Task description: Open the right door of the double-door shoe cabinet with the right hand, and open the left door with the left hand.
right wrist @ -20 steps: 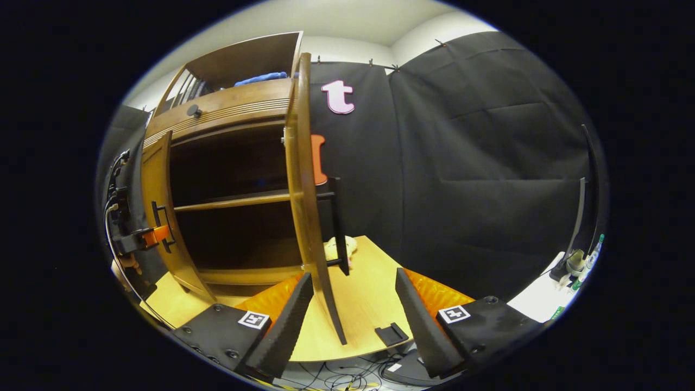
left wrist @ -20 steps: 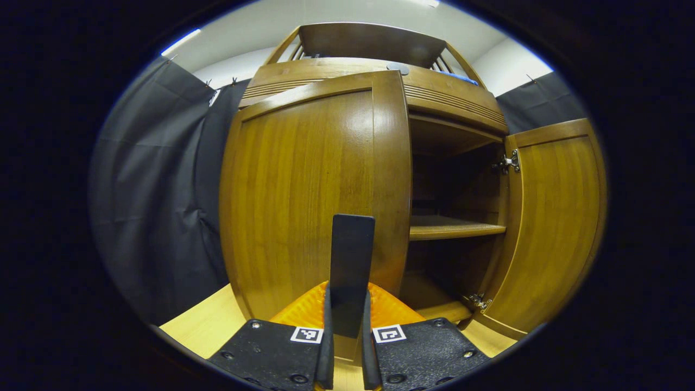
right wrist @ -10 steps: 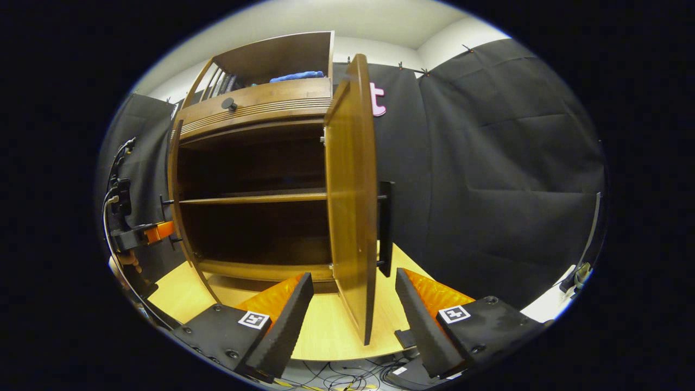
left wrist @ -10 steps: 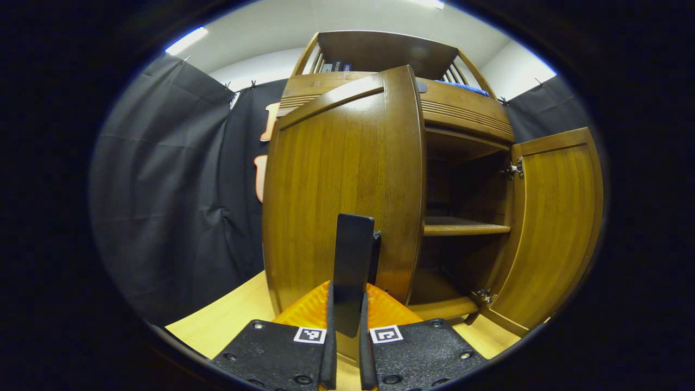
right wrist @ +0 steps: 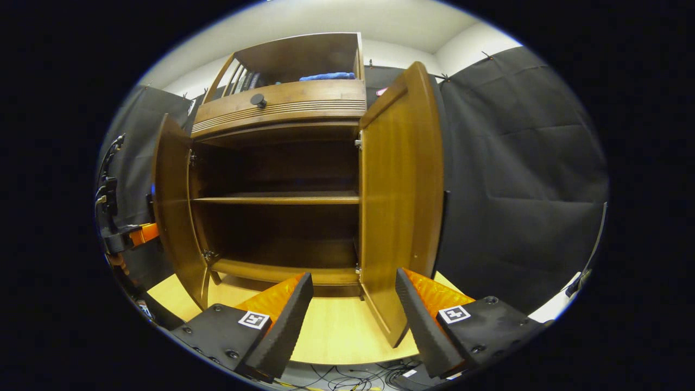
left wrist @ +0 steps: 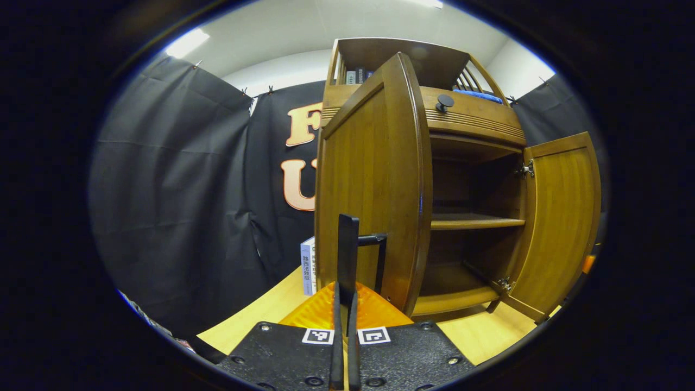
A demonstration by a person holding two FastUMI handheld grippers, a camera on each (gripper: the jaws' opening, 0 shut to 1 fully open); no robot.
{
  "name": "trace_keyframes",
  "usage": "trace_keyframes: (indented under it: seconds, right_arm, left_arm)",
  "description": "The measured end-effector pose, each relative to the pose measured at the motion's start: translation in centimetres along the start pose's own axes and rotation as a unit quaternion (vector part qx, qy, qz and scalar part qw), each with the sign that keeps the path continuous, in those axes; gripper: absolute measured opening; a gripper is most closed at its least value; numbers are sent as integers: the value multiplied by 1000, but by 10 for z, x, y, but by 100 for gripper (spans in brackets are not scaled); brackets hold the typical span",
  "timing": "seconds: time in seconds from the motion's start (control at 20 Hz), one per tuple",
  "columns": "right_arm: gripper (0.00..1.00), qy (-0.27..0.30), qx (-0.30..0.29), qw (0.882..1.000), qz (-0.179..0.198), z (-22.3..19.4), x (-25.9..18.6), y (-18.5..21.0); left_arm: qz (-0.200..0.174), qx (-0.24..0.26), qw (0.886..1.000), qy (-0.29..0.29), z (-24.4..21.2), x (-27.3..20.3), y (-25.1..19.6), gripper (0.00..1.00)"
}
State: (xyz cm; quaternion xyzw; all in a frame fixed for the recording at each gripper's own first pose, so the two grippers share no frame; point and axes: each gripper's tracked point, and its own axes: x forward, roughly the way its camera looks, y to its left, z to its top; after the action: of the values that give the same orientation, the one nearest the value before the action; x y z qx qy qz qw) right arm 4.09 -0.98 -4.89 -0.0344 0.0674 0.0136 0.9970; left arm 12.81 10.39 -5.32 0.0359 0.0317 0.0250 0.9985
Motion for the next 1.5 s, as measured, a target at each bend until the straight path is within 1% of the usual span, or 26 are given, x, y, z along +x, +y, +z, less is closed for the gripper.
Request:
trace_keyframes:
  seconds: [0.05, 0.1, 0.15, 0.2, 0.45, 0.65, 0.7, 0.75, 0.85, 0.9, 0.95, 1.0, 1.1, 1.2, 1.3, 1.5]
  right_arm:
    - [89, 1, -2, 1000, 3, 2, 3, 8]
    - [89, 1, -1, 1000, 4, 4, 4, 14]
    - [89, 2, 2, 1000, 4, 4, 5, 20]
    - [89, 3, 6, 1000, 3, 4, 7, 25]
    - [89, 3, 14, 1000, -15, 1, 5, 48]
    - [89, -1, 13, 999, -31, 2, 3, 60]
    - [89, 1, 17, 999, -34, -1, 2, 64]
    - [89, 2, 21, 999, -37, 0, 1, 68]
    - [89, 1, 26, 999, -42, -1, -1, 76]
    - [96, -1, 26, 999, -46, 0, -4, 79]
    - [96, -3, 24, 999, -49, 1, -7, 83]
    - [89, -5, 22, 998, -51, 1, -9, 85]
    - [89, -7, 21, 998, -57, 0, -14, 90]
    - [89, -8, 22, 998, -64, 2, -18, 93]
    - [89, -9, 21, 997, -73, 3, -23, 95]
    - [89, -14, 16, 996, -87, 5, -34, 94]
  left_arm:
    - [-9, -4, 1000, 2, 1, 0, 2, 2]
    - [-18, -1, 1000, 4, -1, 0, 3, 0]
    - [-27, 6, 1000, 4, -3, 3, 4, 5]
    - [-33, 11, 999, 4, -4, 2, 5, 2]
    - [-55, 3, 998, 12, -1, 4, 12, 2]
    - [-62, 4, 998, 15, -2, 2, 30, 2]
    - [-64, 3, 998, 16, -1, 2, 36, 5]
    - [-64, 1, 998, 17, -1, 1, 44, 5]
    - [-60, -1, 998, 18, 0, 1, 59, 2]
    - [-57, 0, 998, 20, -1, 3, 67, 2]
    - [-54, 1, 998, 21, -1, 6, 75, 1]
    - [-52, 1, 998, 22, 0, 6, 81, 4]
    - [-58, -12, 998, 25, 0, 6, 90, 1]
    - [-67, -22, 997, 31, -2, 4, 89, 0]
    - [-71, -20, 997, 37, -1, 0, 89, 3]
    - [-66, -26, 996, 51, 2, -40, 100, 2]
